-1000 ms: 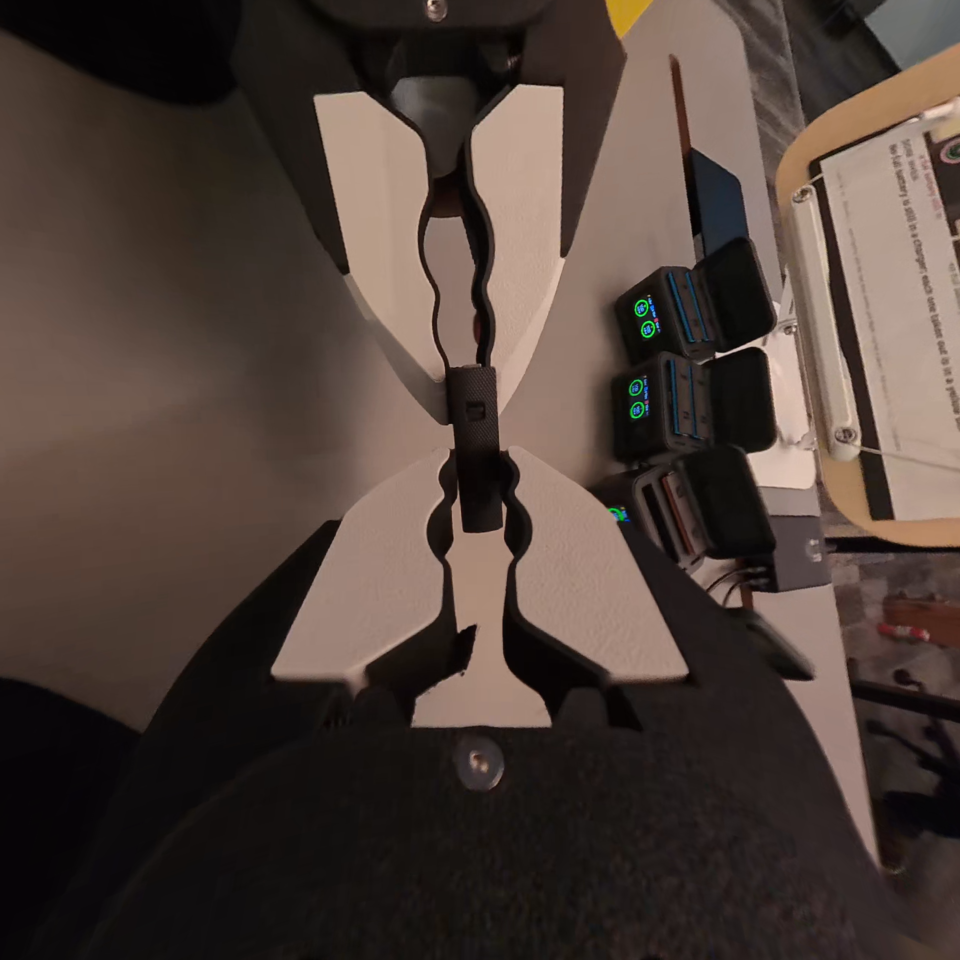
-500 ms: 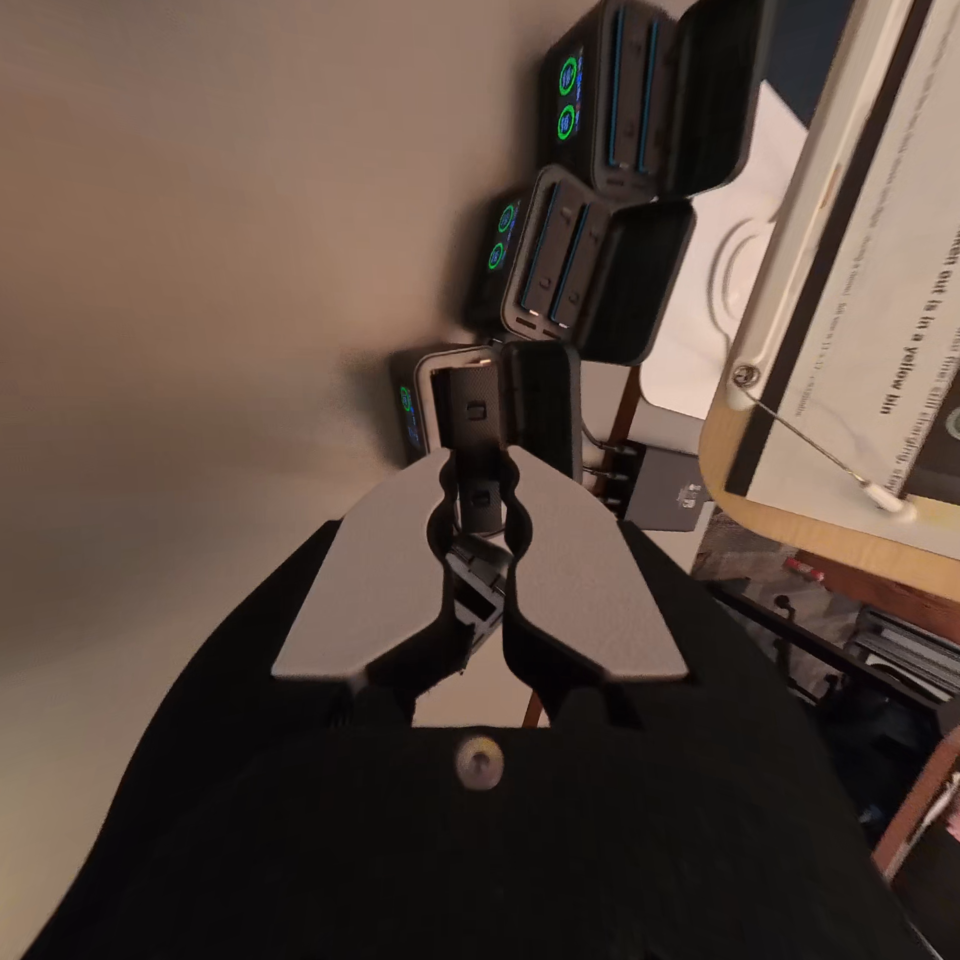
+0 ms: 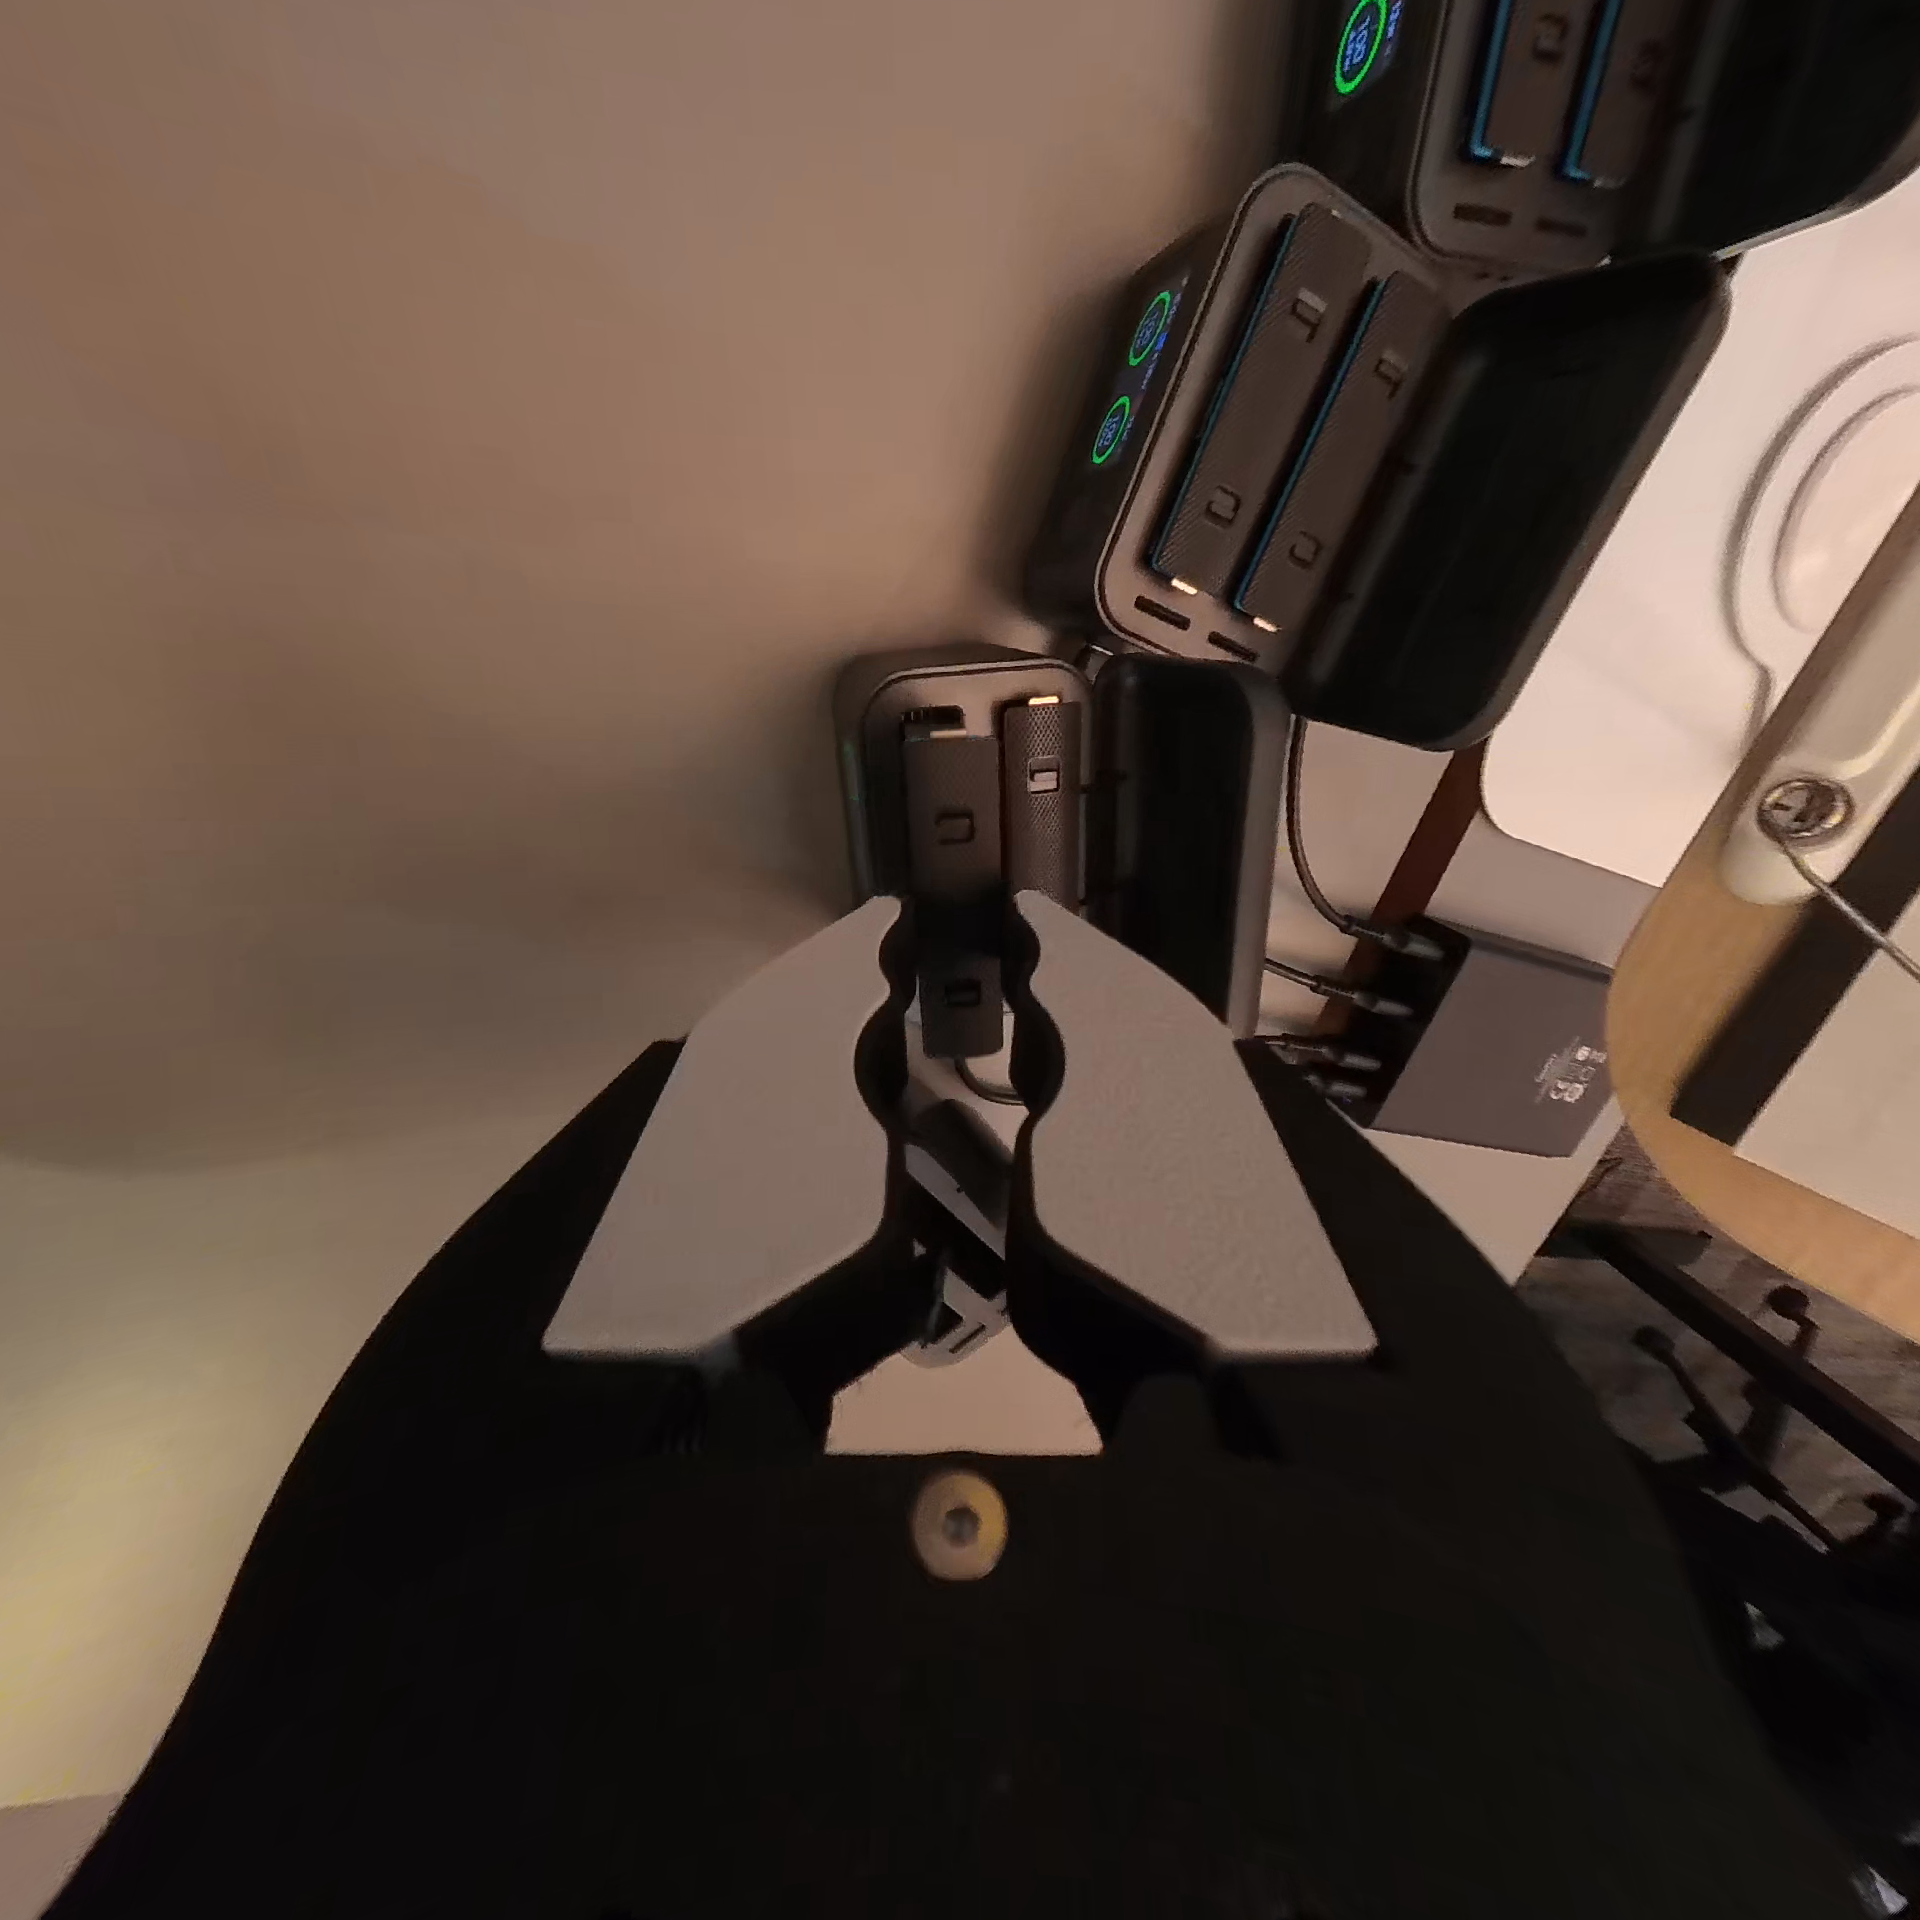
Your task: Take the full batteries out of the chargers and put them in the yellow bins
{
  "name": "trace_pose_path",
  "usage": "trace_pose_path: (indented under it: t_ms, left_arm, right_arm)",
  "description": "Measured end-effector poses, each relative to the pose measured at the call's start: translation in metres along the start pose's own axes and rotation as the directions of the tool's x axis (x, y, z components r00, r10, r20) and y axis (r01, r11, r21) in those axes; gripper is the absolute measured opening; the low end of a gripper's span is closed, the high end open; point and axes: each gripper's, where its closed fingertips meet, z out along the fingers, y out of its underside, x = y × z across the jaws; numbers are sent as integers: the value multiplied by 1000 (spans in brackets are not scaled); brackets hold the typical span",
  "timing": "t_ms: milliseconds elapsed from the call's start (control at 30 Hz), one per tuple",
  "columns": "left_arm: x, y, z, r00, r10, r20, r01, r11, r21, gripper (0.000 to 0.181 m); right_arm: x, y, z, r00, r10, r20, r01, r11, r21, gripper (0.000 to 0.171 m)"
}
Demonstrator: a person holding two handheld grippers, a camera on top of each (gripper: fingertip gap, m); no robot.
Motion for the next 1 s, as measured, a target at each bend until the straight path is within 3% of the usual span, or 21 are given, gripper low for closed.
trace_pose_path:
  t_ms: [367,733,1000]
  left_arm:
    - [0,6,3,1000,6,-6,-7,1000,-19,0]
    - [2,10,4,1000,6,-25,-7,999,-32,0]
    - [5,11,5,999,16,-34,-17,999,-37,0]
  right_arm:
    - [0,1,12,995,-31,97,43,991,-125,15]
    - [7,-9,2,997,36,67,-29,994,-101,17]
    - [4,-3,15,997,59,55,-52,991,-122,0]
